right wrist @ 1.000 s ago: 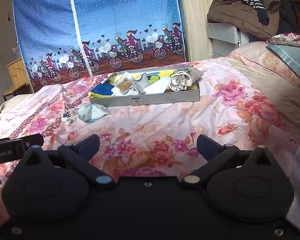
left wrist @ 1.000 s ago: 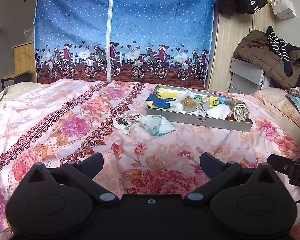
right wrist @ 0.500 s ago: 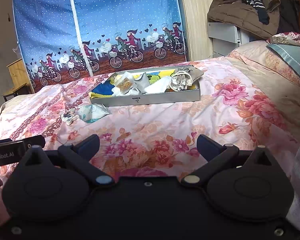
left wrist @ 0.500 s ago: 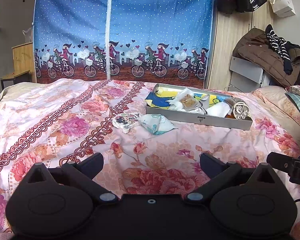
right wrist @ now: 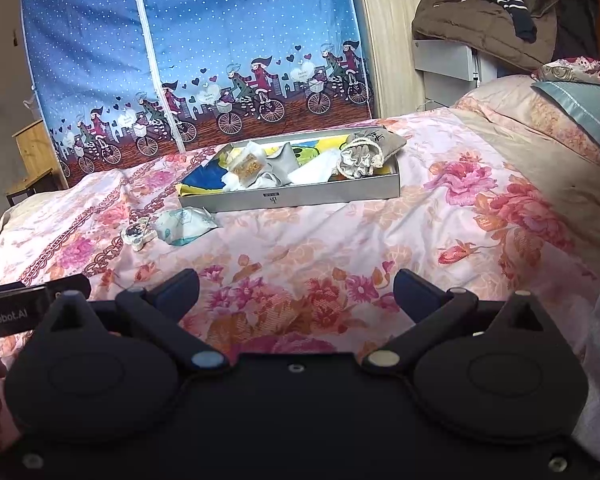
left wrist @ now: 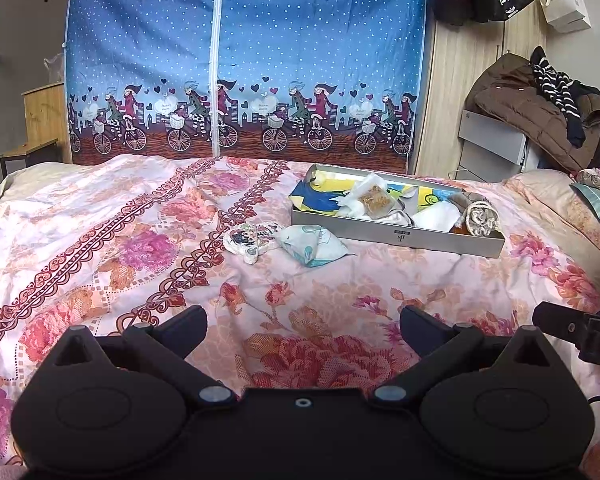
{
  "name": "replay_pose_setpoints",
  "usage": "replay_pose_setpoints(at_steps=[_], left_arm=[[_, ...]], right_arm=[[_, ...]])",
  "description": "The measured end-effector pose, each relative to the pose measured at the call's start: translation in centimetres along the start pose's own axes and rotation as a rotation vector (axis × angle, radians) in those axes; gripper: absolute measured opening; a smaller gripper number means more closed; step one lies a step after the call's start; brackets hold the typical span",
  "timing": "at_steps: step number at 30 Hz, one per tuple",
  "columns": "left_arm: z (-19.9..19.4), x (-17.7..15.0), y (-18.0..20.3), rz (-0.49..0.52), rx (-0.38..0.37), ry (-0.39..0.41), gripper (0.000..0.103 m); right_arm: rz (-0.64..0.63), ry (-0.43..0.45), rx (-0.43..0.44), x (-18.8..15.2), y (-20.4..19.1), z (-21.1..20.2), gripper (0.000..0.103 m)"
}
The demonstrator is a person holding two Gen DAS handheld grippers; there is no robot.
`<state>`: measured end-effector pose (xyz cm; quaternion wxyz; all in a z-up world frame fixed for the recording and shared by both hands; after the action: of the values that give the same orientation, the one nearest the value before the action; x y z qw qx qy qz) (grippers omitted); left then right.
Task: Organize soft objects
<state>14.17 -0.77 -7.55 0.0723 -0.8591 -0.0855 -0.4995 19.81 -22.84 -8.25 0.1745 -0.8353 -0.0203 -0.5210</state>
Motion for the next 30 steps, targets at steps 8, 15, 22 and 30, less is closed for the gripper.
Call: replay_pose_setpoints(at_steps=[8, 15, 22, 30], left_arm=[[0.1, -0.1, 0.1, 0.001, 0.001, -0.005, 0.102], [0.3, -0.8, 0.3, 0.002, 0.001, -0.019, 0.102], [0.9, -0.7, 0.3, -0.001, 0.009, -0.044, 0.102], [2.5, -0.9, -0.1, -0.023, 0.020, -0.097, 0.102]], right_arm=[[-0.009, 0.003, -0.018, 0.1, -0.1, 0.0, 0.103], [-0.039, -0.010, -0.004, 0.1, -0.4, 0.4, 0.103], [-0.074, -0.035, 0.021, 0.1, -1.1, 1.3, 0.103], [-0.113, -0.073, 0.024, 0.0, -1.4, 2.2, 0.103]])
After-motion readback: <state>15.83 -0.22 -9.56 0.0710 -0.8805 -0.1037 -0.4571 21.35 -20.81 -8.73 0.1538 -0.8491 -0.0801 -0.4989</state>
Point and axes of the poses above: each gripper's, at about its wrist camera, not at the fingertips, and z roughly the way its jaws point, y to its right, x to its top, the point moved 10 cm from there along z, roughly the way its jaws point, and after that the axes turned 12 degrees about x, right-handed, at the moved point
